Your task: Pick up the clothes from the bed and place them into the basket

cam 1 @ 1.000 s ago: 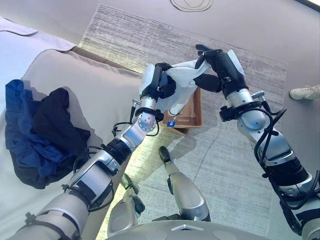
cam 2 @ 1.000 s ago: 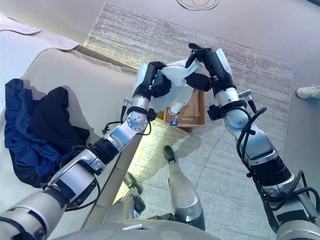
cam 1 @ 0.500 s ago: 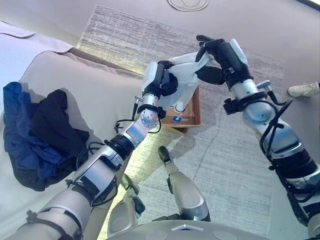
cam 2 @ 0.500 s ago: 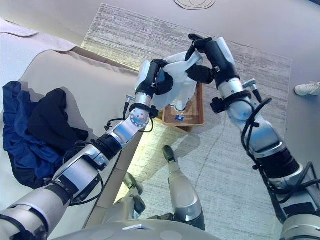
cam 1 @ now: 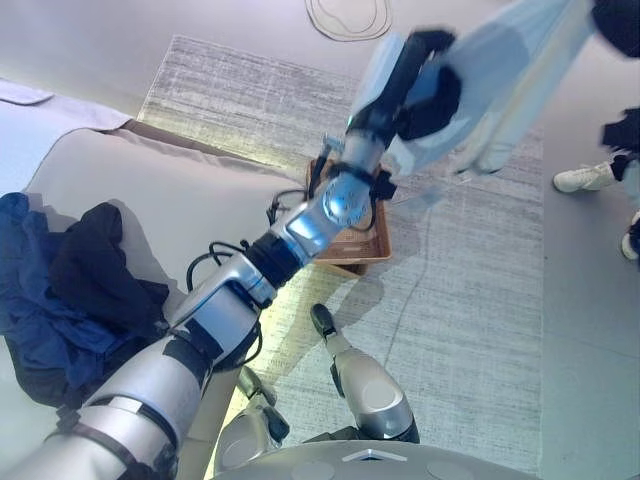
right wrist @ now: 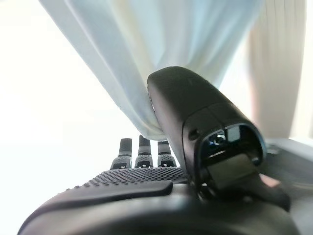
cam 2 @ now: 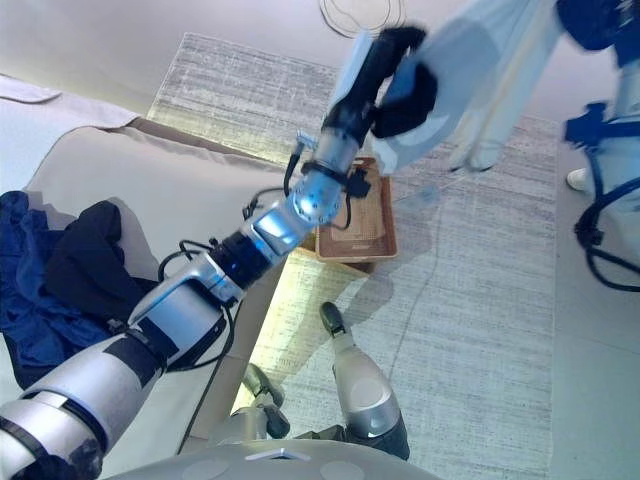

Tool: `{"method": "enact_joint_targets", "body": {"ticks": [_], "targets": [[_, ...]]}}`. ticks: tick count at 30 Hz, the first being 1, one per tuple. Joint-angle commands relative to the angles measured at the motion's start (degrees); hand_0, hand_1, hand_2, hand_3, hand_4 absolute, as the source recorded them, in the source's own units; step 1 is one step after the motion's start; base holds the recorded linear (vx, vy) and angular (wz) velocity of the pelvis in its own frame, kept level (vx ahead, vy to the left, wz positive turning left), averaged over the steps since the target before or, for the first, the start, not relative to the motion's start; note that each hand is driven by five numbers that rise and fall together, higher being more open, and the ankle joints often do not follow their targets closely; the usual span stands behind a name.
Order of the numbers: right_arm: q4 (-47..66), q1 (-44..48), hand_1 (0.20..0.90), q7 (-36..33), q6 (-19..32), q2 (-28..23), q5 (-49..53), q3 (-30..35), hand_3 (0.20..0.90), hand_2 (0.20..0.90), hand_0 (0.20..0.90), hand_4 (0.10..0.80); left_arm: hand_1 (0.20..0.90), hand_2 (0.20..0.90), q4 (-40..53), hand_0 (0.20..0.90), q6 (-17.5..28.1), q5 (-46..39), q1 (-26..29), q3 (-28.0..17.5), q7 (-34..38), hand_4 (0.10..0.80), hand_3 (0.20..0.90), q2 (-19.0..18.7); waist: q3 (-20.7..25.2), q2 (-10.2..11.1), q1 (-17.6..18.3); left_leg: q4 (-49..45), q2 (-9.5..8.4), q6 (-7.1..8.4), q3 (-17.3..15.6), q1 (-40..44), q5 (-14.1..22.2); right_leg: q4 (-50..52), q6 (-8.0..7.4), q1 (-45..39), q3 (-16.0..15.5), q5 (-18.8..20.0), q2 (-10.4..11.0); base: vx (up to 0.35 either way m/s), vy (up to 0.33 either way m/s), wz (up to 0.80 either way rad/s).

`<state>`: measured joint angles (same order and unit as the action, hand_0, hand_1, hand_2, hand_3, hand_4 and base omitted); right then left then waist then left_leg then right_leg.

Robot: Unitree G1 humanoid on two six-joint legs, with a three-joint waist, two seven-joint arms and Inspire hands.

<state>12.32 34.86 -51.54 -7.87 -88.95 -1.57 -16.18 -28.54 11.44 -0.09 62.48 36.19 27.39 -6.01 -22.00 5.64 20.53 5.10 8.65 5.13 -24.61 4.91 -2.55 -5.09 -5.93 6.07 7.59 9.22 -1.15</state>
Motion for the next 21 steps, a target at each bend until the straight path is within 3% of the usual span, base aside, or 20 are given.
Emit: {"method": "enact_joint_targets", "body": {"ticks": [1, 4, 7, 11, 18, 21], "targets": [[-17.29, 14.98, 0.9, -21.65, 0.61, -3.92, -1.33, 21.16, 0.9, 0.9, 0.9, 0.8, 0.3, 0.3, -15.67, 0.3, -6.67, -0.19, -19.17, 0.55, 0.87, 0.1, 0.2, -8.52, 11.74, 2.53, 1.06, -2.95, 1.19, -1.85, 2.63, -0.79, 7.01, 5.48, 0.88, -0.85, -4.45, -9.4, 0.69, 0.022, 0.04, -0.08], [-16.44, 7.63, 0.9, -16.38, 2.7, -1.43, 1.57, 26.79, 0.9, 0.9, 0.9, 0.8, 0.3, 0.3, -16.56, 0.3, -5.8, -1.2, -19.63, 0.73, 1.37, 0.1, 0.2, -7.68, 11.84, 1.9, 1.27, -2.82, 1.03, -1.86, 2.43, -0.4, 7.02, 5.55, 0.87, -0.85, -4.33, -9.61, 0.82, 0.024, 0.051, -0.13], [-15.74, 3.88, 0.9, -12.46, 3.49, 1.51, 3.48, 28.45, 0.9, 0.9, 0.9, 0.8, 0.3, 0.3, -17.42, 0.3, -5.7, -1.5, -19.03, 1.5, 1.82, 0.1, 0.2, -7.08, 11.54, 2.01, 0.59, -3.04, 1.22, -1.83, 2.35, -0.52, 6.81, 5.69, 0.98, -0.53, -4.35, -9.51, 0.89, 0.001, 0.013, -0.08], [-15.89, 6.53, 0.9, -9.12, 2.86, 3.25, 9.7, 25.11, 0.9, 0.9, 0.9, 0.8, 0.3, 0.3, -18.34, 0.3, -5.68, -1.5, -18.8, 1.52, 1.46, 0.1, 0.2, -6.77, 11.42, 2.19, 0.01, -3.22, 1.27, -1.7, 2.25, -0.71, 6.61, 5.6, 1.1, -0.28, -4.12, -9.29, 0.89, -0.005, -0.002, -0.05], [-19.74, 11.09, 0.9, 13.7, 3.44, 9.06, 23.77, 18.77, 0.9, 0.9, 0.9, 0.8, 0.3, 0.3, -19.33, 0.3, -5.43, -4.37, -20.87, 0.33, 0.93, 0.1, 0.2, -6.64, 10.84, 2.02, -0.97, -3.88, 1.35, -1.2, 2.52, -1.32, 6.13, 5.55, 1.54, -0.13, -4.83, -9.07, 1.35, 0.0, 0.0, 0.0], [-21.65, 10.52, 0.9, 18.67, 4.7, 12.41, 26.8, 17.29, 0.9, 0.9, 0.9, 0.8, 0.3, 0.3, -19.58, 0.3, -6.19, -5.26, -23.18, -0.75, 0.45, 0.1, 0.2, -6.74, 10.95, 2.51, -1.92, -4.36, 1.55, -1.16, 2.61, -1.44, 6.04, 5.71, 1.93, -0.04, -5.59, -9.02, 1.48, 0.003, -0.033, -0.02]]}}
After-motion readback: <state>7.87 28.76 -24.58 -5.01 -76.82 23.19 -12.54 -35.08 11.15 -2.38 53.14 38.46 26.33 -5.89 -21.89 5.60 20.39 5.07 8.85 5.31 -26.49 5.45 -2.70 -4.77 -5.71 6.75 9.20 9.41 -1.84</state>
